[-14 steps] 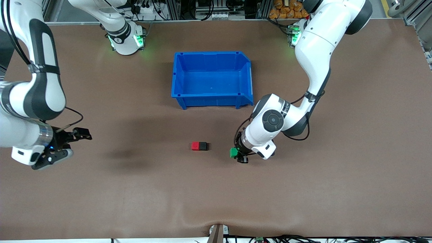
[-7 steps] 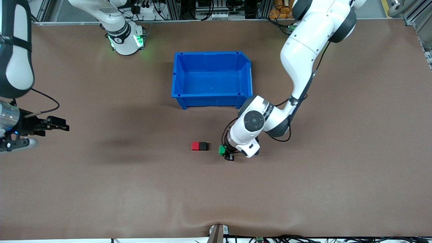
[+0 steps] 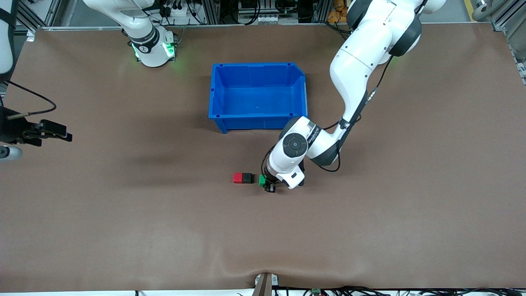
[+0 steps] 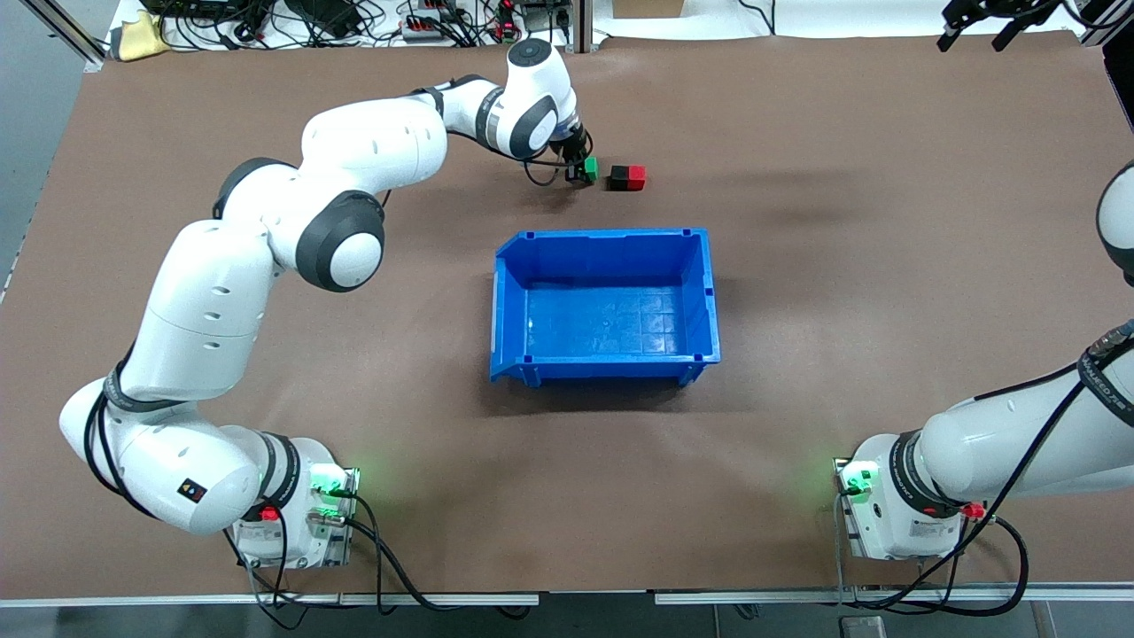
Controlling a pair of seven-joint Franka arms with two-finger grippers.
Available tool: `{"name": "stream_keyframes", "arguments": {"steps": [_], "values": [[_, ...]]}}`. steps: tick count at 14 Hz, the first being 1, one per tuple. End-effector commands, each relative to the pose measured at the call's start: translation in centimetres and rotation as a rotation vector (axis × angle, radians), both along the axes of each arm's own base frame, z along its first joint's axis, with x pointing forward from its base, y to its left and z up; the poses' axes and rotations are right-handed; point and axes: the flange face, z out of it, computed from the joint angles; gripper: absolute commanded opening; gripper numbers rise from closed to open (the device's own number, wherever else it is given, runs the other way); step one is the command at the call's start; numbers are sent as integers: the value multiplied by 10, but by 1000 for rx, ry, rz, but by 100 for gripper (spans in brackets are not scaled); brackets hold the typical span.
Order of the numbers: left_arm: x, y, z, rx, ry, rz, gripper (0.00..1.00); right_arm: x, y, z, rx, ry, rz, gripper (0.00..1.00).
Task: Attach green and red cubes to black cube
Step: 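Carry the green cube to the black cube while the right gripper withdraws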
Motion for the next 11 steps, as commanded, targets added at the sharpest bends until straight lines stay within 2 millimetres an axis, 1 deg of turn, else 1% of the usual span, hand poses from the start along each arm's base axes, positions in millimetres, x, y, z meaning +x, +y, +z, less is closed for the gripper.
{"name": "stream_keyframes", "arguments": {"steps": [1,2,3,5,6,7,9,11], "values": [[0,-11,-3,-15,-17,17,0,-27,-13,29,10,1,-40,100],[-5,-15,-7,-14,-14,10,0,-36,-13,34,16,13,-42,100],[-5,-16,-8,-20,-22,13,0,-42,-12,37,19,19,-49,100],[-9,-25,-13,-35,-42,46,0,-46,-3,42,18,35,-88,100],[-8,-23,-16,-22,-50,47,0,-48,4,45,18,40,-96,100],[-12,-28,-16,-20,-51,39,0,-52,5,50,19,40,-99,100],[-12,-28,-17,-24,-57,41,0,-58,6,57,19,38,-94,100],[-10,-30,-20,-49,-75,74,0,-62,2,61,-3,32,-86,100]]}}
